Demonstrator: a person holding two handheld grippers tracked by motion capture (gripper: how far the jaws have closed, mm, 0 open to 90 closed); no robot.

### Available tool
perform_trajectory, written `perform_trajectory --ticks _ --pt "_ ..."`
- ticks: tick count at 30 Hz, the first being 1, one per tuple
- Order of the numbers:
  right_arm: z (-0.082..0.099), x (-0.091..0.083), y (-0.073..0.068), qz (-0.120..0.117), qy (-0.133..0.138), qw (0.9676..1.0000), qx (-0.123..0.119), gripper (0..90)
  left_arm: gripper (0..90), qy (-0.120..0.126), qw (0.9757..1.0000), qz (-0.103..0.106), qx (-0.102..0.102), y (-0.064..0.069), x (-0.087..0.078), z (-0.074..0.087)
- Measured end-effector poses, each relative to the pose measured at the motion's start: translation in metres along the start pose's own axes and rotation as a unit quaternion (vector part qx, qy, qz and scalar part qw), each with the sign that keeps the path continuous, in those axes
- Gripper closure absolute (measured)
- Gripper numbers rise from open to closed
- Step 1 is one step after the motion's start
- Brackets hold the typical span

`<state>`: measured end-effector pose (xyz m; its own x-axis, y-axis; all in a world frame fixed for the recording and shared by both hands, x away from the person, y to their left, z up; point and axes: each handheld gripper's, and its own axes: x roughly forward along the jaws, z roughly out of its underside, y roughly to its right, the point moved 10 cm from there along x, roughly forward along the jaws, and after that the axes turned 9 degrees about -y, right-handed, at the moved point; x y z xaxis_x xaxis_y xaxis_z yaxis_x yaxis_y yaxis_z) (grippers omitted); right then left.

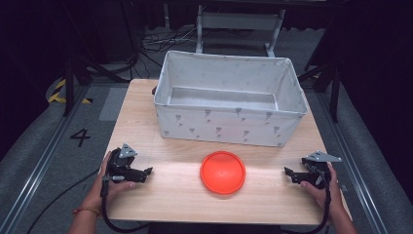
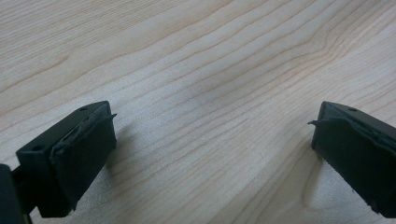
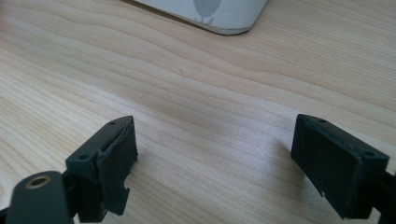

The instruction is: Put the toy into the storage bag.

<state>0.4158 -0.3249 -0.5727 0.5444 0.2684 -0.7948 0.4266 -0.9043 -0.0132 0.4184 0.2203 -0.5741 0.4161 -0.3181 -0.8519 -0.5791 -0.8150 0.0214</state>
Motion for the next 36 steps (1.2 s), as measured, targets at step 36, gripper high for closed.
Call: perform_trajectory --ticks 36 --pt "-0.045 -0.015 -0.081 -0.098 0.011 0.9924 -0.074 18.0 0.3 0.0 1.0 0.0 0.006 -0.001 0.0 0.0"
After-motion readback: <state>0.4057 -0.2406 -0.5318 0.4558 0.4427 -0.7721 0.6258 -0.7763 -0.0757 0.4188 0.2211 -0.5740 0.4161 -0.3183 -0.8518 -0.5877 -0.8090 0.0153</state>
